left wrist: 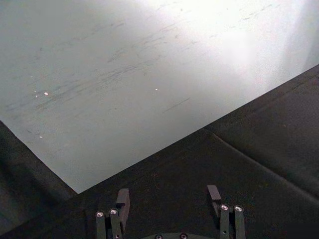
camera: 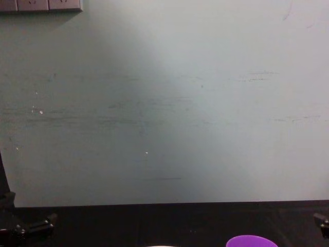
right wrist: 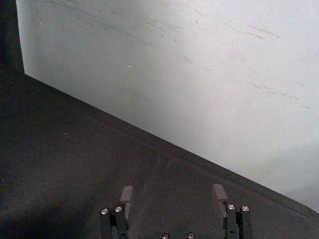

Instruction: Pick up the cup and pour the mung beans from the cup into the bowl.

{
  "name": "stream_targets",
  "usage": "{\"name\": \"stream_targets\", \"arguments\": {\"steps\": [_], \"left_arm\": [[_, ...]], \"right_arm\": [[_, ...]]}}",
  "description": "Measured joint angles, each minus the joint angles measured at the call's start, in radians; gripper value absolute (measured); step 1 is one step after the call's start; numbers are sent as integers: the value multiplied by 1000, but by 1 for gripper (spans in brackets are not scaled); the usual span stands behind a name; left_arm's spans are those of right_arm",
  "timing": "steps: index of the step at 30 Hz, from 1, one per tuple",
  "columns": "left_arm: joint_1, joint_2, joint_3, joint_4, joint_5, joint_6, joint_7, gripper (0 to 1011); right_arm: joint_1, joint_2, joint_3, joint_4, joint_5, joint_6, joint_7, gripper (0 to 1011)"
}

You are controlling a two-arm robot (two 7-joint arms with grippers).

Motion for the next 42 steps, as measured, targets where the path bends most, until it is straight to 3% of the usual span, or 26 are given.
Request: {"name": "stream_targets", "arguments": {"steps": [8,14,17,23,31,37,42], "left_arm": [[0,0,0,0,0,0,0,1011],[0,0,0,0,0,0,0,1011],[0,0,0,0,0,0,0,1011],[0,0,0,0,0,0,0,1011],[0,0,0,0,0,0,0,1011],[0,0,0,0,0,0,0,1012],[0,0,0,0,0,0,0,1011]], "right_arm": [[-54,30,36,-32,21,-51,39,1003],[-123,71,88,-71,100,-104,117,1003],[-156,99,112,-84,189,-122,227,1003],[-177,116,119,-93,290,-123,381,1003],[-163,97,95,-82,323,-108,500,1003],[-150,73,79,-67,319,-102,539,1003],[-133,41,60,-38,290,-101,556,1003]]}}
